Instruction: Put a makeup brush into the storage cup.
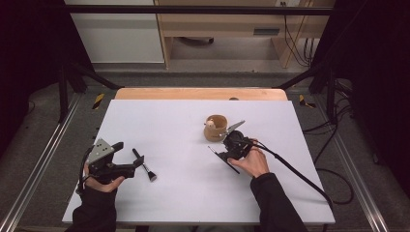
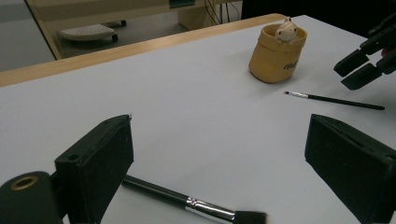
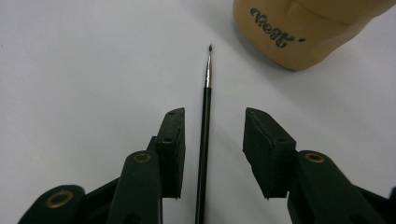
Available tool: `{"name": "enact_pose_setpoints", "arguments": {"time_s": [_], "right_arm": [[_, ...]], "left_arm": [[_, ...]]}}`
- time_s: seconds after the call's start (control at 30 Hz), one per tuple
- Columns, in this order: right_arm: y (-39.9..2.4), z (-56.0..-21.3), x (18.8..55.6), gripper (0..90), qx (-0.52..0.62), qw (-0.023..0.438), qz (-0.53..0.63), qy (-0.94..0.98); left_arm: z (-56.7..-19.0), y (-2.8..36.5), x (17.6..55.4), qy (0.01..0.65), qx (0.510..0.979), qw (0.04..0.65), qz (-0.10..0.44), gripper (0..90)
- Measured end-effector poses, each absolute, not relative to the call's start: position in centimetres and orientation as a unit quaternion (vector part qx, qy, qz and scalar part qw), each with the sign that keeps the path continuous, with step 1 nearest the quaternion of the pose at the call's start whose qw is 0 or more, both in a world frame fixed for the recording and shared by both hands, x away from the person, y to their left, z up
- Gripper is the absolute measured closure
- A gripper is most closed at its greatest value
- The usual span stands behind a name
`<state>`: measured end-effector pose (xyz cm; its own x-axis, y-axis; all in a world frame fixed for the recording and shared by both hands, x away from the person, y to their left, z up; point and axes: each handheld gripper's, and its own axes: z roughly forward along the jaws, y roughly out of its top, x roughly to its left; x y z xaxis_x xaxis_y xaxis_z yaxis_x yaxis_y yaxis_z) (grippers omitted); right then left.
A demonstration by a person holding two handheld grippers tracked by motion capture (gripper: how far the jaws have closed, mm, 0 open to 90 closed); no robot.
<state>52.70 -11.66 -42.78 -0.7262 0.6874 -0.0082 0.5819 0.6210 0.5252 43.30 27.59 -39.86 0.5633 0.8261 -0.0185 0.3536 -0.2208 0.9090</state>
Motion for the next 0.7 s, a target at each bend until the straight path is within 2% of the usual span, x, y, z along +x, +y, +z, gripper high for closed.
{"name": "enact_pose_setpoints", "arguments": {"time_s": [0.23, 0.7], "right_arm": [[-11.1, -43.7, 53.3, 62.8, 0.358, 0.086, 0.224, 0.902], [-10.8, -45.1, 53.6, 75.6, 0.349, 0.067, 0.171, 0.919]], "left_arm": [[-39.9, 27.6, 43.3, 0.398, 0.742, 0.481, 0.244, 7.2], [-39.9, 27.5, 43.4, 0.397, 0.745, 0.478, 0.243, 7.2]]}}
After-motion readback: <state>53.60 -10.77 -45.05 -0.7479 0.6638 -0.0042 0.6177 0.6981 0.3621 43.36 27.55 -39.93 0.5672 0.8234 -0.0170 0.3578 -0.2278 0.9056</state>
